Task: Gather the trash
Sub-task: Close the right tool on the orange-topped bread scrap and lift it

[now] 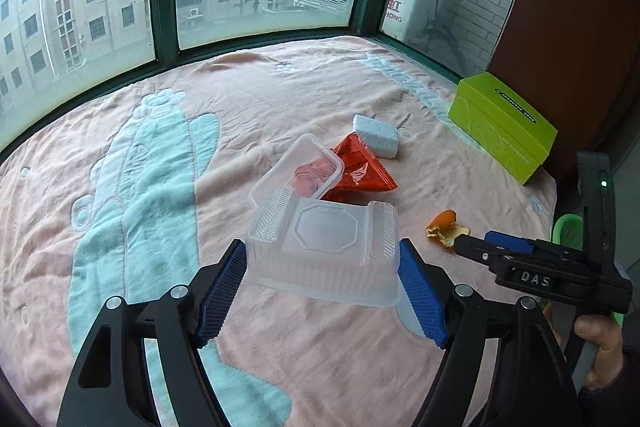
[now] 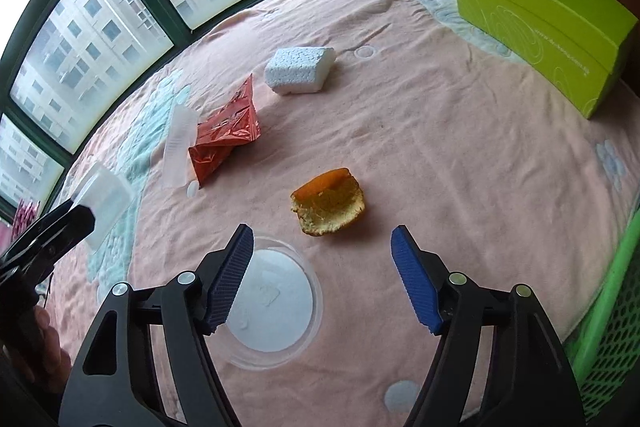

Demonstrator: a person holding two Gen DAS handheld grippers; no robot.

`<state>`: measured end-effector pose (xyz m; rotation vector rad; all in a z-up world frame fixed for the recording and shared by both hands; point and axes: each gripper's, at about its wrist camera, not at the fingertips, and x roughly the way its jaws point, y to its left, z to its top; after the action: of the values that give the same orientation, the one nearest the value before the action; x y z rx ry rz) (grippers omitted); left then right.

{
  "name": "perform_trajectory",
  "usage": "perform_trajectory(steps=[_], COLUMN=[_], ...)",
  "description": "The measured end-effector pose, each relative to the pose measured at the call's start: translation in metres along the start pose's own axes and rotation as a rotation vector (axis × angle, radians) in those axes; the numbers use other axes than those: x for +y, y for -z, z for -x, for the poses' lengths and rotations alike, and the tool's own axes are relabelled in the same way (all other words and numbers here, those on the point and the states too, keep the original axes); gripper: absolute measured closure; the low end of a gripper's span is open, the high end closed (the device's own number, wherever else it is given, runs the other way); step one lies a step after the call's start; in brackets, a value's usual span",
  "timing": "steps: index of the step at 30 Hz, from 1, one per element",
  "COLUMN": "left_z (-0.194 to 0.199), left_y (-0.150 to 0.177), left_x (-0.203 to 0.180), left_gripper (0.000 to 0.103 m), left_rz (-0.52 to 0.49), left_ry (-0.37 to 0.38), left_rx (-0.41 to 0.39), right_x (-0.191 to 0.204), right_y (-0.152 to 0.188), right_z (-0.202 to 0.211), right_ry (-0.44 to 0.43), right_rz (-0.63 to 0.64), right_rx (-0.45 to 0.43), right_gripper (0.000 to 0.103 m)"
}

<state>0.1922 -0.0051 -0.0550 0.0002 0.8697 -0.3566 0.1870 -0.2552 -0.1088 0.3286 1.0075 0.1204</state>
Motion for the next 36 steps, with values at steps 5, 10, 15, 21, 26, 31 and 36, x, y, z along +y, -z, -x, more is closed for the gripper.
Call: perform_trajectory(steps=[5,10,15,21,26,31,36], left_z=[-0.001,-0.002,-0.002,0.001,0.005,0.012,0.02], left_y=[0.005,0.008,0.01,0.011,0.01,0.011,0.011], left_x=[0.009,0.015,0.019,0.019,0.015,0.007,-0.005], left_gripper=[0.03,0.03,0.03,0.03,0.03,0.03,0.03], left_rz=[0.018,0.03,0.043,0.046,0.043,0.04,0.026], left_ry=[0.008,0.011,0.012,0.015,0.014,0.021,0.027], left_rx=[0.006,0.01,0.013,0.007,-0.001,-0.01,-0.022], right_x=[0.004,0.006,0.016,0.02,0.018,0.015,0.014], right_y=[-0.006,-0.008,-0.01,-0.006,-0.005,-0.001,0.006], right_z=[-0.017,-0.031,-0.038,-0.039,-0.025,-0.005,0.023], right_ry=[0.04,0.126,0.197,0.252,0.221,0.172,0.143], right_rz=[-0.03,-0.034,0.014,0.083,0.095,0.085,0.102], right_rx=[0.015,0.017,0.006,-0.008,-0.039,-0.063,-0.097], right_gripper=[0.033,0.037,0.041,0.056,0.065,0.068,0.069])
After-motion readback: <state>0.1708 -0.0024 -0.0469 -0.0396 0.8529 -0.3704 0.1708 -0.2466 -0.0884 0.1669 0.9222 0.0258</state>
